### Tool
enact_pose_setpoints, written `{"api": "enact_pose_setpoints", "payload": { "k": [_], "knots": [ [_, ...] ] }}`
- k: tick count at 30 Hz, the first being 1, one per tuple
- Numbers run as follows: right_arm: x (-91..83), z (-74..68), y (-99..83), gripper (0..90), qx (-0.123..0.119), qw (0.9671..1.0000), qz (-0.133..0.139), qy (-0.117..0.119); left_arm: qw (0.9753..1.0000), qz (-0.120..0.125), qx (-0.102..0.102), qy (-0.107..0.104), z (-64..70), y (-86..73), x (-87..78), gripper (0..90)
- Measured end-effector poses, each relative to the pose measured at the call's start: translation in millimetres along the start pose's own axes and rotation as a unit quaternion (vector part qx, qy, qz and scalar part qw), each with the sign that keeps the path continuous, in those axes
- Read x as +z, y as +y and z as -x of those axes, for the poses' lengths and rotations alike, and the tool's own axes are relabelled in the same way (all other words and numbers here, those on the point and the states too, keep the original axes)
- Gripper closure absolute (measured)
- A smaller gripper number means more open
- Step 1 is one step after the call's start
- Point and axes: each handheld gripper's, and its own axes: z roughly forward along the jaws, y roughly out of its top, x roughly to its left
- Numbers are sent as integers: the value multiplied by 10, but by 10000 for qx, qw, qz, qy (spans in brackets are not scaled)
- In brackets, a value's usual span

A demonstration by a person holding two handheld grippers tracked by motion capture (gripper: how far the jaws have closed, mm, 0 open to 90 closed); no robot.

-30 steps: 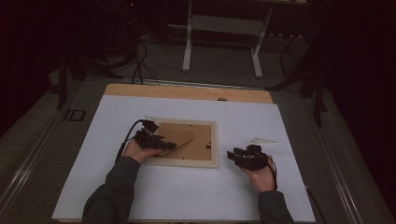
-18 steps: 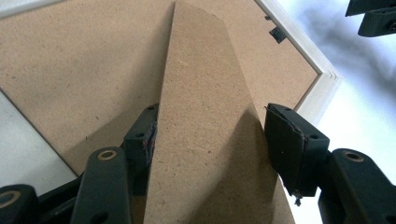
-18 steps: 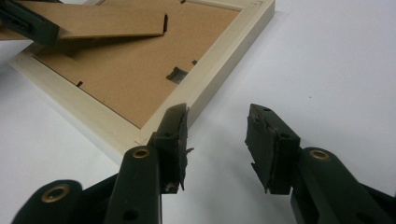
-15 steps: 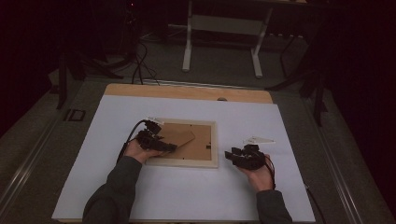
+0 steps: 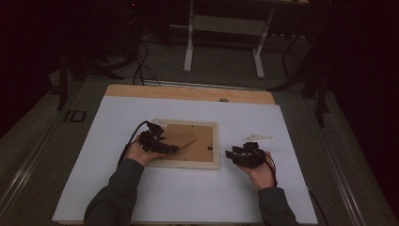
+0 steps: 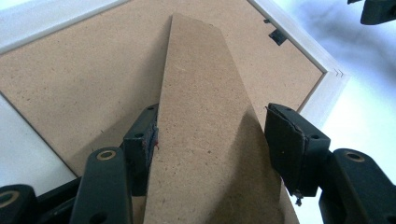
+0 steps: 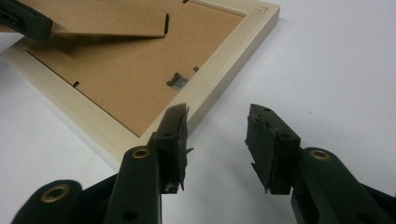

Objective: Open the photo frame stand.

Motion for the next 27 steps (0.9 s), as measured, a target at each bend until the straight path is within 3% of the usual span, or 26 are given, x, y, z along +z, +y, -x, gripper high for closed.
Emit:
{"api": "enact_pose_setpoints", "payload": {
  "k": [16, 27],
  "knots": [
    [87, 59, 141, 578, 80, 10000, 14, 38, 9987, 214, 381, 279, 125, 6, -55, 414],
    [166, 65, 253, 580, 11, 10000, 65, 8, 9958, 372, 604, 576, 193, 86, -67, 413]
  ]
}}
